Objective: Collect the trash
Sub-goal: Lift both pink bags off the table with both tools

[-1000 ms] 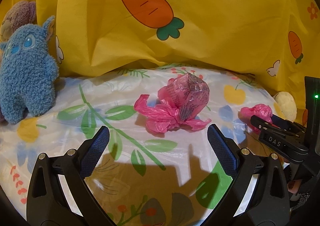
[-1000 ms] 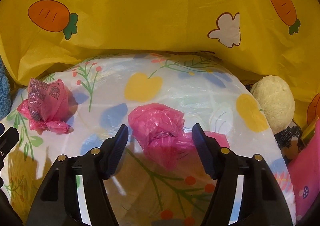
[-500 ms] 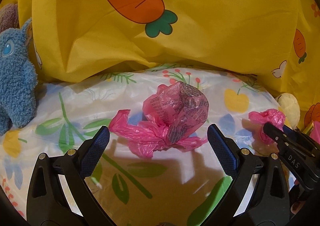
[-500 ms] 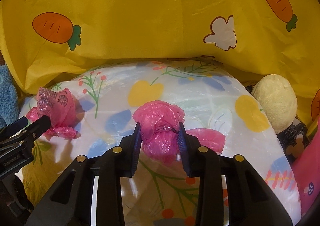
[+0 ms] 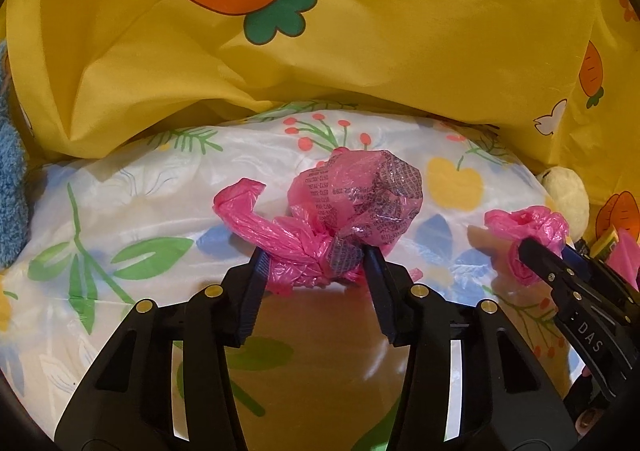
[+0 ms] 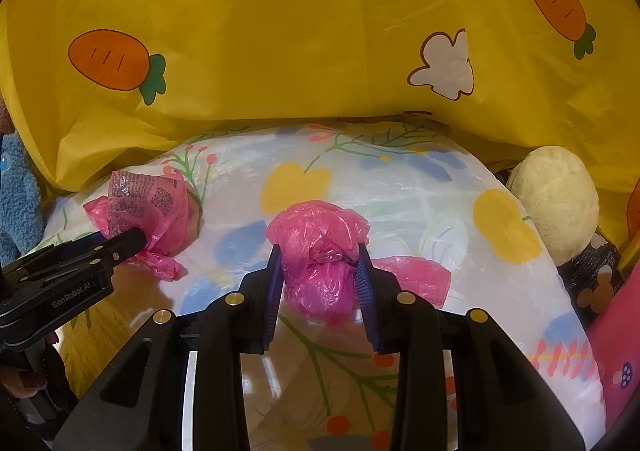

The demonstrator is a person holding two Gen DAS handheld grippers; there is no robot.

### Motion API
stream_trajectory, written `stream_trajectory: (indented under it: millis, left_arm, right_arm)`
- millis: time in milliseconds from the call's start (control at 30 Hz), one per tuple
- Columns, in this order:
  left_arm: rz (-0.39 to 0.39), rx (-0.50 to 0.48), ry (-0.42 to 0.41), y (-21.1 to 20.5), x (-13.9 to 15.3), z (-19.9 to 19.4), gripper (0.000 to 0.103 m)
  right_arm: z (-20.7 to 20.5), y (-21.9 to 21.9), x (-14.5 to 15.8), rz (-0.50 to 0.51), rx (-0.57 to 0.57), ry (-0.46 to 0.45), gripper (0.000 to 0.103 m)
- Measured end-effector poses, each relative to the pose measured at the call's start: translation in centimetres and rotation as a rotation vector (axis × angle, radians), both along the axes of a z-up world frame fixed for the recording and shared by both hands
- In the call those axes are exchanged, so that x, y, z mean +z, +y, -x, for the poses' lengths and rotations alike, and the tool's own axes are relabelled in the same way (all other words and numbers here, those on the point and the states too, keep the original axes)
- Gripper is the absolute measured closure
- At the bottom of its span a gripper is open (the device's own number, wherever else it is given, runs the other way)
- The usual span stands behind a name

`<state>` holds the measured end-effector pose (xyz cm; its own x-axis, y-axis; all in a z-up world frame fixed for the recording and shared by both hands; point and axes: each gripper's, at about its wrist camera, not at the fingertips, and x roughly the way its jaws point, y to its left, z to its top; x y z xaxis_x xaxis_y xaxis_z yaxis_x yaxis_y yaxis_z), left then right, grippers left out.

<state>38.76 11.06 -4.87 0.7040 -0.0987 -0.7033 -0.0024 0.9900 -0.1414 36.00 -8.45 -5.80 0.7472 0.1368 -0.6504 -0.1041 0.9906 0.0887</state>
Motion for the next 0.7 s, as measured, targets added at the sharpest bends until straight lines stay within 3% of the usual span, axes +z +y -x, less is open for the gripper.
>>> stream_trajectory:
  millis: [267,700]
  left_arm:
    - [0.004,-0.02,-0.022,-0.5,0.2,0.4,0.072]
    - [-0.037,-0.025,-0.087,-1.1,3.1,4.7,0.075]
  right_arm:
    - [0.2,0.0,0.1,-0.001,0.002,-0.015,0.069]
    - [2.1,0.1,1.6,-0.004,0.037,-0.049,0.071]
